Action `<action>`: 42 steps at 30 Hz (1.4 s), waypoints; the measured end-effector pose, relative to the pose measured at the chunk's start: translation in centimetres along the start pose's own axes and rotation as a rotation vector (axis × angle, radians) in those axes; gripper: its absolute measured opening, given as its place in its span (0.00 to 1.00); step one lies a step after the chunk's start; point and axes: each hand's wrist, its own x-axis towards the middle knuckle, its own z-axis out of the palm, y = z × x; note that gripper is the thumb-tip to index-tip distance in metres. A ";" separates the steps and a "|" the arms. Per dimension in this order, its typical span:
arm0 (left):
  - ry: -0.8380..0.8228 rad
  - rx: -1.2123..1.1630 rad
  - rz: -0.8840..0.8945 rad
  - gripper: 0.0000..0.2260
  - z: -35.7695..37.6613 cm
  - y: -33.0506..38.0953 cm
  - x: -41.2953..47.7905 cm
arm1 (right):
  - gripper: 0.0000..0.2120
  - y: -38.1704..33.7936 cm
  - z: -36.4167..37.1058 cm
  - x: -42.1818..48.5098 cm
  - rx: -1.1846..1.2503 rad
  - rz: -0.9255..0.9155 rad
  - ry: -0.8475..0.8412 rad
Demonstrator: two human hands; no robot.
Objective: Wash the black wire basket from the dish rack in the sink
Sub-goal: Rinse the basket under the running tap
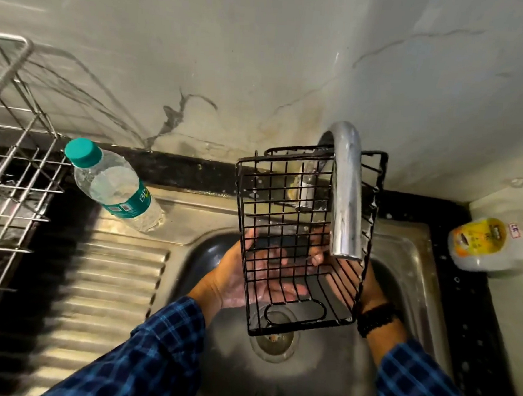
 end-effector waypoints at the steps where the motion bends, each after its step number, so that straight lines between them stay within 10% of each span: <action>1: -0.043 -0.003 0.003 0.44 0.0 0.2 -0.1 | 0.22 0.2 0.1 0.0 0.014 0.012 -0.040; 9: 0.353 0.076 0.233 0.29 0.1 1.3 -1.1 | 0.21 1.6 1.0 -0.7 -0.031 0.056 -0.038; 12: 0.447 0.071 0.343 0.30 0.0 1.5 -1.7 | 0.35 1.5 1.6 -0.4 -0.075 0.136 -0.117; 20: 0.247 0.046 0.281 0.31 0.0 3.2 -2.0 | 0.41 0.8 1.9 -1.6 -0.077 0.288 -0.209; 27: 0.325 0.130 0.254 0.30 0.3 4.5 -2.7 | 0.25 1.1 1.9 -2.3 -0.156 0.000 0.002; 33: 0.293 0.097 0.172 0.32 0.1 3.8 -3.9 | 0.46 2.0 1.4 -4.8 -0.315 -0.360 -0.035; 36: 0.431 0.177 0.232 0.30 1.0 1.9 -4.8 | 0.32 2.5 0.9 -5.8 -0.507 -0.386 -0.048; 42: 0.350 0.212 0.278 0.30 4.7 0.2 -7.4 | 0.14 1.3 1.3 -5.3 -0.916 -0.465 0.487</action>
